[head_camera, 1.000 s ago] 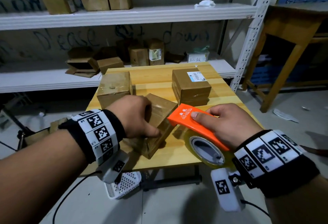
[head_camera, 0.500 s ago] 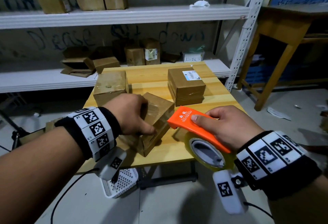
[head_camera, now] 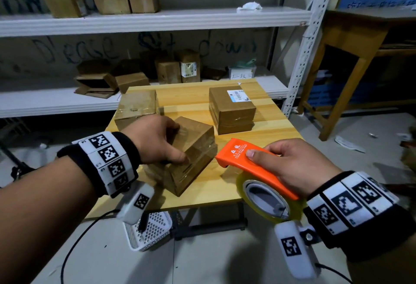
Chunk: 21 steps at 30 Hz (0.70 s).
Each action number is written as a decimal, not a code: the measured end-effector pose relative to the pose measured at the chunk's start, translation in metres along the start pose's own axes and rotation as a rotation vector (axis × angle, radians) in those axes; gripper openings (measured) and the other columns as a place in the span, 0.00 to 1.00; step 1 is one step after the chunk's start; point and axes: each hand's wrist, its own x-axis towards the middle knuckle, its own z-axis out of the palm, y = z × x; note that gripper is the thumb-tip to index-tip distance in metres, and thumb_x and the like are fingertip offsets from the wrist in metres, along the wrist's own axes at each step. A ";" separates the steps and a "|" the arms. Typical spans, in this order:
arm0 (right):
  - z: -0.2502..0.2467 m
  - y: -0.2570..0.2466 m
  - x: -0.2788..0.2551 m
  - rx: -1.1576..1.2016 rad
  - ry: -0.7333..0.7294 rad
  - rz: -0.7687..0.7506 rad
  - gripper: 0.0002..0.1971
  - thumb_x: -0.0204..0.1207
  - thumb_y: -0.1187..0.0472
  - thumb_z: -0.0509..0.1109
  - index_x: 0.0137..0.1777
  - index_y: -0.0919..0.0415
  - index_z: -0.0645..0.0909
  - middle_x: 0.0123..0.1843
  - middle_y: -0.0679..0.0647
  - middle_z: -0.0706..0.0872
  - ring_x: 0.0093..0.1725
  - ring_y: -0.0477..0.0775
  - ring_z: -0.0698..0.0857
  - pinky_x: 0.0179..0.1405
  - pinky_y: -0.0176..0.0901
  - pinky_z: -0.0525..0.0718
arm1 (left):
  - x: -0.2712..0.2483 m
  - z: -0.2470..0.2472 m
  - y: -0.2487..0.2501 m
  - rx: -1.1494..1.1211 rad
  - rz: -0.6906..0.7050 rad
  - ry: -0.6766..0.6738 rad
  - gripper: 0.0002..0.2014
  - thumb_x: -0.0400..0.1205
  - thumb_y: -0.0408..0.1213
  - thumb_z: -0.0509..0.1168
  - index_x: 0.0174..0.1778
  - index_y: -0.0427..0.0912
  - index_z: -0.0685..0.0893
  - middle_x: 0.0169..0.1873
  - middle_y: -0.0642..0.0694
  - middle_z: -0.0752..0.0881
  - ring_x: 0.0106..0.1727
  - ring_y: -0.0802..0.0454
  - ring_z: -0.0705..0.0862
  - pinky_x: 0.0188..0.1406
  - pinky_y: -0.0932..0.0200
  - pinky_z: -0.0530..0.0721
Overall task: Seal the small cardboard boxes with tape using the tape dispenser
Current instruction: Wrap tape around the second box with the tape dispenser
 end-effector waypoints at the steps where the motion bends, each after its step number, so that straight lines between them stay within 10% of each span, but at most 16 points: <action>1: 0.000 0.000 0.000 0.001 -0.004 -0.002 0.24 0.76 0.31 0.72 0.41 0.52 0.92 0.34 0.49 0.94 0.34 0.50 0.94 0.49 0.55 0.93 | 0.001 0.000 -0.001 -0.013 0.001 0.005 0.48 0.65 0.50 0.87 0.83 0.51 0.76 0.47 0.63 0.80 0.55 0.55 0.84 0.61 0.54 0.84; 21: 0.018 -0.008 0.006 0.054 0.003 -0.044 0.24 0.75 0.30 0.71 0.46 0.53 0.88 0.37 0.48 0.94 0.37 0.50 0.93 0.49 0.54 0.92 | 0.006 -0.007 -0.022 -0.512 -0.042 -0.074 0.43 0.53 0.49 0.89 0.67 0.51 0.88 0.56 0.47 0.93 0.55 0.47 0.93 0.56 0.47 0.92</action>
